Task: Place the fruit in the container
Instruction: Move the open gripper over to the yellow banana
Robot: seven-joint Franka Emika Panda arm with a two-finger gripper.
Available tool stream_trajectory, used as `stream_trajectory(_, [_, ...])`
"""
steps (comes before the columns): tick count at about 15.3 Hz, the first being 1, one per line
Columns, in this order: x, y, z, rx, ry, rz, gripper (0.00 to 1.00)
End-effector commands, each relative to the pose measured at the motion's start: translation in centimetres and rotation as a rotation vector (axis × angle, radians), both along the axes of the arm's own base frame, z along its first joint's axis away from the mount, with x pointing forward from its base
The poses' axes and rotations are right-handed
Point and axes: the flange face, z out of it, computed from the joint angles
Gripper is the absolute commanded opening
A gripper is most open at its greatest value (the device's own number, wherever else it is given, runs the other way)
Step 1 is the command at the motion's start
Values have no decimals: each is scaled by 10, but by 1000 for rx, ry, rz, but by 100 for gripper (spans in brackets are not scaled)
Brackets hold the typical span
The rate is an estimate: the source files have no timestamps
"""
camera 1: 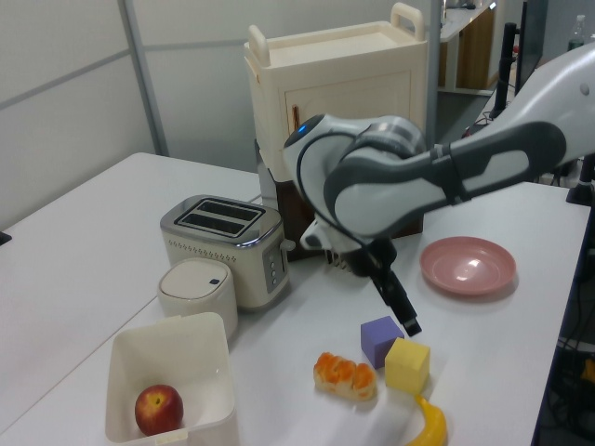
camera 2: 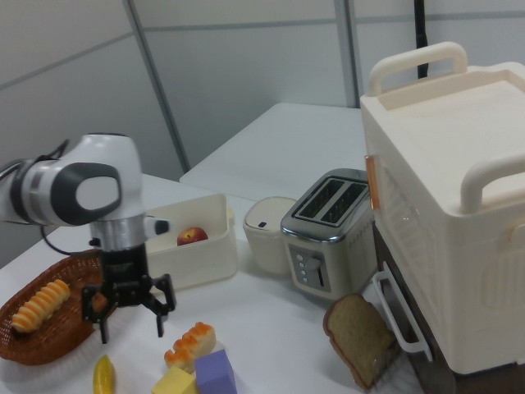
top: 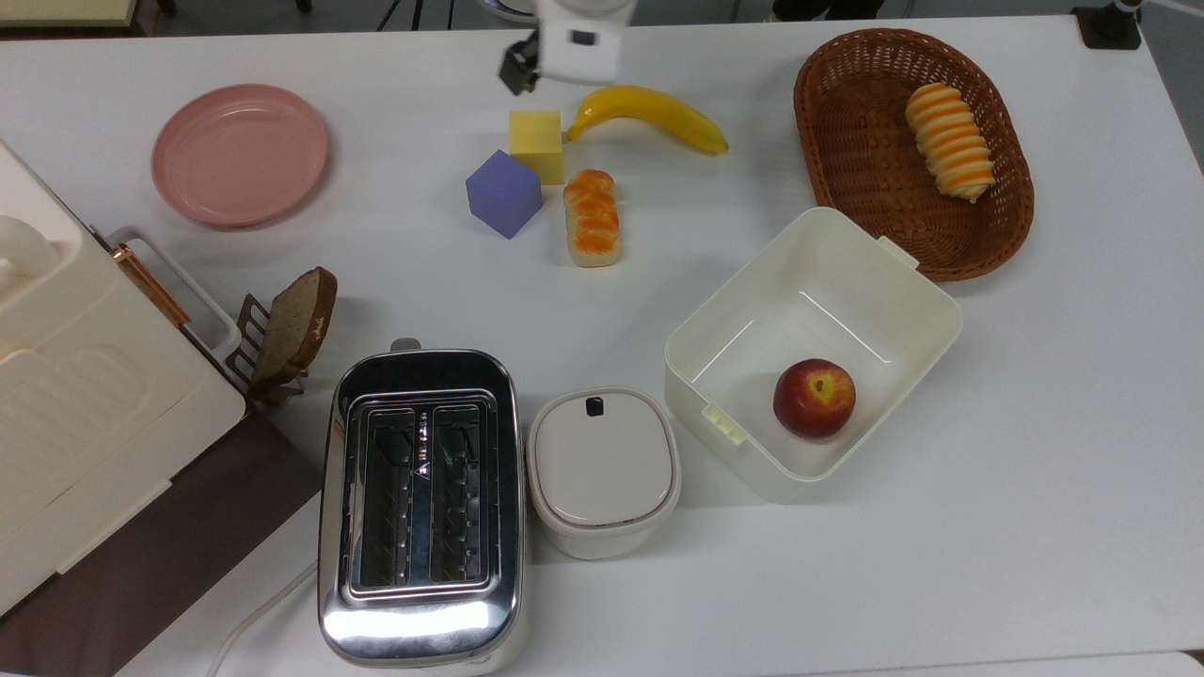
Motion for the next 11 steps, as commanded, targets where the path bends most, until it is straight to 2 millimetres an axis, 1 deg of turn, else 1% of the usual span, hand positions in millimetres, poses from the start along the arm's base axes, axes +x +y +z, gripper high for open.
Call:
stream_trajectory(1, [-20,34,-7,3,18,178,100])
stream_trajectory(3, [-32,53,-22,4,20,224,100])
stream_trajectory(5, [-45,62,-40,17,-25,251,100])
stream_trajectory(6, [-51,67,-55,19,-59,245,100])
stream_trajectory(9, [-53,68,-76,44,-129,221,100])
stream_trajectory(11, [-55,70,-81,67,-167,216,100])
